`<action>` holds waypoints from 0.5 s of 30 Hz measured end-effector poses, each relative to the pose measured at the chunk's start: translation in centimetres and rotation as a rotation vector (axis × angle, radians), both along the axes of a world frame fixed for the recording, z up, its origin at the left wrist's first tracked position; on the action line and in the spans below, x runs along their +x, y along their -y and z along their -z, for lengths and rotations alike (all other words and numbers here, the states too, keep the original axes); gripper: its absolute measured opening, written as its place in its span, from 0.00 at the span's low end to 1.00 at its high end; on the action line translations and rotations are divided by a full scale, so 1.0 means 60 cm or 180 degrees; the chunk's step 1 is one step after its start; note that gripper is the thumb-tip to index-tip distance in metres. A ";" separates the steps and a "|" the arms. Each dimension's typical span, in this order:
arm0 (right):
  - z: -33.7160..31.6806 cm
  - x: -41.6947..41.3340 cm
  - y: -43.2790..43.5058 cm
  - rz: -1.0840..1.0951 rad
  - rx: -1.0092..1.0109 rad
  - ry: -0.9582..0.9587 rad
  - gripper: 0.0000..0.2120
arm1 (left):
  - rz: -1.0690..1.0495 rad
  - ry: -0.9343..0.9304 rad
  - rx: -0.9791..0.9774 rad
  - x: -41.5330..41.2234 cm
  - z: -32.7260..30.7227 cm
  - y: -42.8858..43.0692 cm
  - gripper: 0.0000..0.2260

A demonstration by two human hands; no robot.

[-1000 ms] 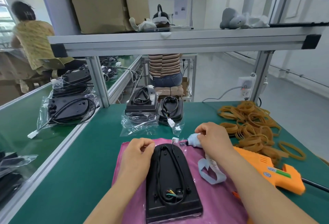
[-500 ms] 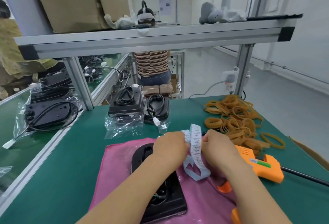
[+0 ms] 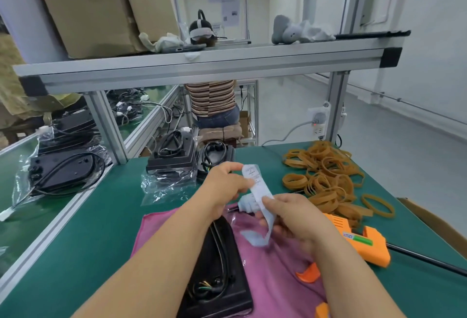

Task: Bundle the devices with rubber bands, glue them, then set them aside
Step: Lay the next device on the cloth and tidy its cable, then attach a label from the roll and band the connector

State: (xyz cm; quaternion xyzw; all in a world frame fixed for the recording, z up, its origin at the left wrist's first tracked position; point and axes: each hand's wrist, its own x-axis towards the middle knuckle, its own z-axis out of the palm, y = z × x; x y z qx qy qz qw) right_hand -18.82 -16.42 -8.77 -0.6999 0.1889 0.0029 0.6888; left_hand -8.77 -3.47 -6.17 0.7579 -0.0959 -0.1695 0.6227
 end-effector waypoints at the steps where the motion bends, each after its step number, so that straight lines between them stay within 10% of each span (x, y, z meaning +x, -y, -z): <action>1: -0.005 0.001 -0.003 -0.0048 0.0264 0.0009 0.09 | -0.0018 0.0018 -0.0062 -0.001 -0.005 -0.003 0.17; 8: -0.011 0.009 -0.022 0.0051 0.1575 0.0336 0.08 | -0.0315 0.2478 0.0453 -0.070 0.009 -0.029 0.04; 15: -0.010 0.005 -0.036 -0.0178 0.1757 0.0535 0.11 | -0.0273 0.2497 0.0633 -0.090 0.008 -0.040 0.06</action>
